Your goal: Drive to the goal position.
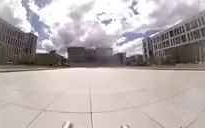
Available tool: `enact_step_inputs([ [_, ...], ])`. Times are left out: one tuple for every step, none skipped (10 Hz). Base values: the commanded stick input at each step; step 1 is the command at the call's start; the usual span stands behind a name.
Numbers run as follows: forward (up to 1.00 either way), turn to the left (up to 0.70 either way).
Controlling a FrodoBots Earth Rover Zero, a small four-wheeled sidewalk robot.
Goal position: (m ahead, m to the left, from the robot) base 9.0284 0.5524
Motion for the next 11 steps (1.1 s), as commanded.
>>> enact_step_inputs([
  [0.7,0.0],
  [0.7,0.0],
  [0.7,0.0],
  [0.7,0.0],
  [0.7,0.0],
  [0.7,0.0],
  [0.7,0.0],
  [0.7,0.02],
  [0.7,0.15],
  [0.7,0.06],
  [0.7,0.02],
])
